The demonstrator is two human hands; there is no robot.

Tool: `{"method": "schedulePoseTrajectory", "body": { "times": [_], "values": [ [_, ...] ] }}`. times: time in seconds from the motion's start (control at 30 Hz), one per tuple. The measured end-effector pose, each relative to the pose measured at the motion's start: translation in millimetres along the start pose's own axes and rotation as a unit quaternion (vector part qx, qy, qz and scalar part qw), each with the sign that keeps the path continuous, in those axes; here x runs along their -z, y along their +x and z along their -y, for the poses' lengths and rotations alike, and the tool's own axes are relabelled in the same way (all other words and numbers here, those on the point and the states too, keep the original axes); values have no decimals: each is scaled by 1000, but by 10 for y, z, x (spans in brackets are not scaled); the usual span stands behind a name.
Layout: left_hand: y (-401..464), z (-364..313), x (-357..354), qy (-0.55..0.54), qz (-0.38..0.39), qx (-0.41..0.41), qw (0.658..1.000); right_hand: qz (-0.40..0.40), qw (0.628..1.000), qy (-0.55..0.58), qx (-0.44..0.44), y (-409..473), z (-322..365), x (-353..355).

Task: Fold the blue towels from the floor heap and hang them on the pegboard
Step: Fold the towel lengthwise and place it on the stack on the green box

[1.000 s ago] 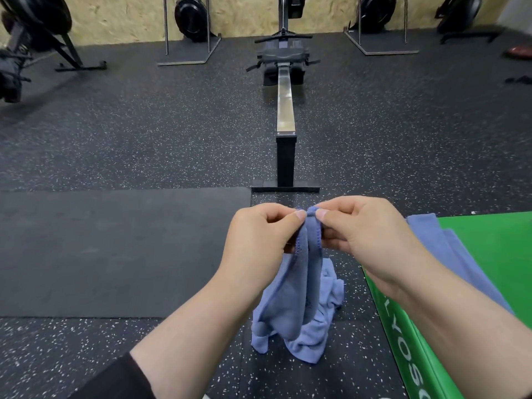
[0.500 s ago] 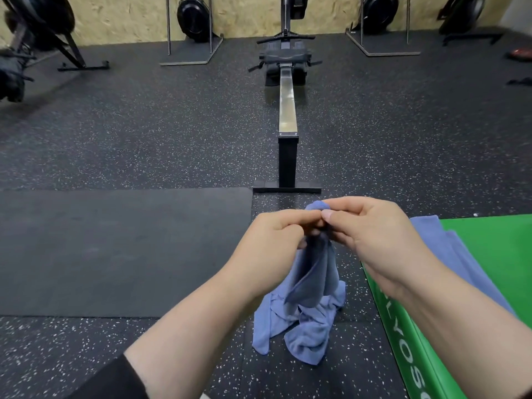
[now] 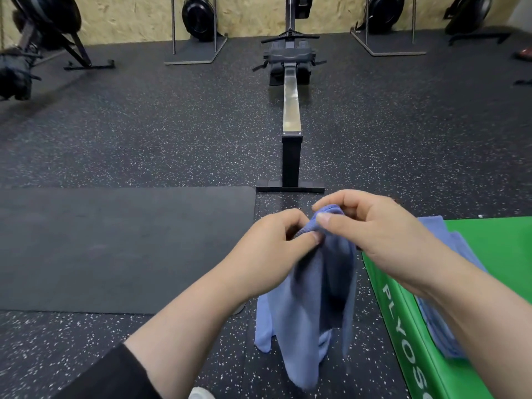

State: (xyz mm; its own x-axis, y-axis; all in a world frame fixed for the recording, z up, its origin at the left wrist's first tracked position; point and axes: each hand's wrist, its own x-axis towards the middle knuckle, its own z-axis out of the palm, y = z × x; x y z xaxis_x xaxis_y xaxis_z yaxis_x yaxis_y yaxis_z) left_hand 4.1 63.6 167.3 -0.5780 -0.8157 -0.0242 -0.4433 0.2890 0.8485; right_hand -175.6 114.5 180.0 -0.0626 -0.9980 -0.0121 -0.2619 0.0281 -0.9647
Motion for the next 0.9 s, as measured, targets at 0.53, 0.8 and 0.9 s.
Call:
{"method": "schedulePoseTrajectory", "body": {
  "times": [0.53,0.8,0.9],
  "values": [
    [-165,-72,88,-20,41,46,998,-55,978,-171,109,-180,136,166],
    [-190,-173,-50,-49,14,-6,999,-36,972,-201,113,-269,181,116],
    [-147,-203,-107,-71,-13,-18,997,-40,973,-194,117,-294,198,110]
  ]
}}
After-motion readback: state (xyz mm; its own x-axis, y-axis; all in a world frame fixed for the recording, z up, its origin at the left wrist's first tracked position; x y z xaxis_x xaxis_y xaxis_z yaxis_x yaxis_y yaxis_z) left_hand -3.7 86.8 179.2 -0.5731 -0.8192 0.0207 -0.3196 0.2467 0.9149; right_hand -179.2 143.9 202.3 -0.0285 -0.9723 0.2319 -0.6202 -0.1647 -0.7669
